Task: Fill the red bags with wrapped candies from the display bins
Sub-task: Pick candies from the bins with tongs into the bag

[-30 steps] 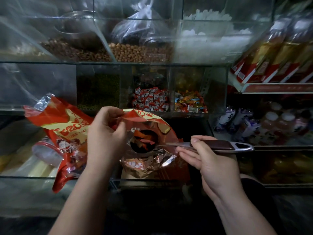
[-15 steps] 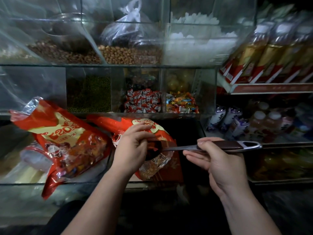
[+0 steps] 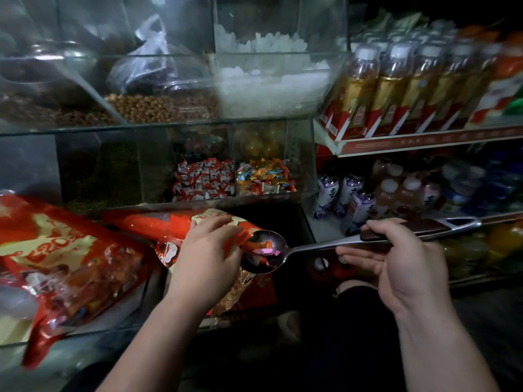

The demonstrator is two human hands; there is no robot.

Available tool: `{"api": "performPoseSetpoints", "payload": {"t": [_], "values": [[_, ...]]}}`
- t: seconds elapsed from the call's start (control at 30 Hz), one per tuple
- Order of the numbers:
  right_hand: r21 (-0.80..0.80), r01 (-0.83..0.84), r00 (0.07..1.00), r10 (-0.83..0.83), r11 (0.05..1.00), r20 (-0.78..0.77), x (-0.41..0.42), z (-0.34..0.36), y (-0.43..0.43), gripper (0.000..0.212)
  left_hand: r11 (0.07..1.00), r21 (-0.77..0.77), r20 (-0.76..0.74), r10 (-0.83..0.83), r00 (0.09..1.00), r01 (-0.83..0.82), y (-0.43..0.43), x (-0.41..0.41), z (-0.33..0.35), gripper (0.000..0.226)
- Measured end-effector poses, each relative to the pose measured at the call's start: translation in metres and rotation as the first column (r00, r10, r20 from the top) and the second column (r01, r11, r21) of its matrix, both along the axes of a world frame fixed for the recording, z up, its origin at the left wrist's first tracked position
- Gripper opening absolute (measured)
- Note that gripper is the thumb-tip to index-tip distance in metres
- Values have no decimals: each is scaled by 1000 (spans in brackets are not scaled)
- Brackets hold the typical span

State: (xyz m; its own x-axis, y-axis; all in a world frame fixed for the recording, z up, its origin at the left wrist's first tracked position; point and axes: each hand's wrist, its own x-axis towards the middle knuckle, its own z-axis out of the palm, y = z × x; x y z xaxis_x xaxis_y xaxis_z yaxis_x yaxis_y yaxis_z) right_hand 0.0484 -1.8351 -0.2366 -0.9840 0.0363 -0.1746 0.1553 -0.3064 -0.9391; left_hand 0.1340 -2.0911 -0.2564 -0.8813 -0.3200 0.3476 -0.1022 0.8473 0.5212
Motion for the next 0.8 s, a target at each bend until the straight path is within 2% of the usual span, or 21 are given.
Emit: {"api": "performPoseSetpoints", "payload": {"t": [0.1,0.2,0.37,0.43,0.53,0.6,0.73,0.8], "values": [[-20,-4,999,3,1000,-46,3,11,7,12,995,-54,46,-86,995,88,18,-9,8,32],[-46,-37,996,33,998,-85,8,20,9,12,982,-78,154,-159,975,172,35,-21,12,48],[-41,-39,990,34,998,-134,13,35,20,14,972,-103,260,-180,949,212,50,-35,15,57],[-44,-4,991,-2,999,-135,12,41,30,15,972,-64,235,-204,950,225,57,-39,17,57],[-73,15,990,-25,997,-142,8,47,37,27,968,-18,157,-243,957,249,65,-48,20,57],[-113,14,989,-30,994,-146,6,51,32,31,974,-38,114,-219,969,224,63,-53,24,57],[-158,-44,985,16,986,-174,1,55,4,18,981,-116,66,-150,986,157,42,-66,30,52],[-178,-41,985,11,983,-169,-3,52,-11,28,978,-160,68,-123,990,133,29,-77,32,48]]}}
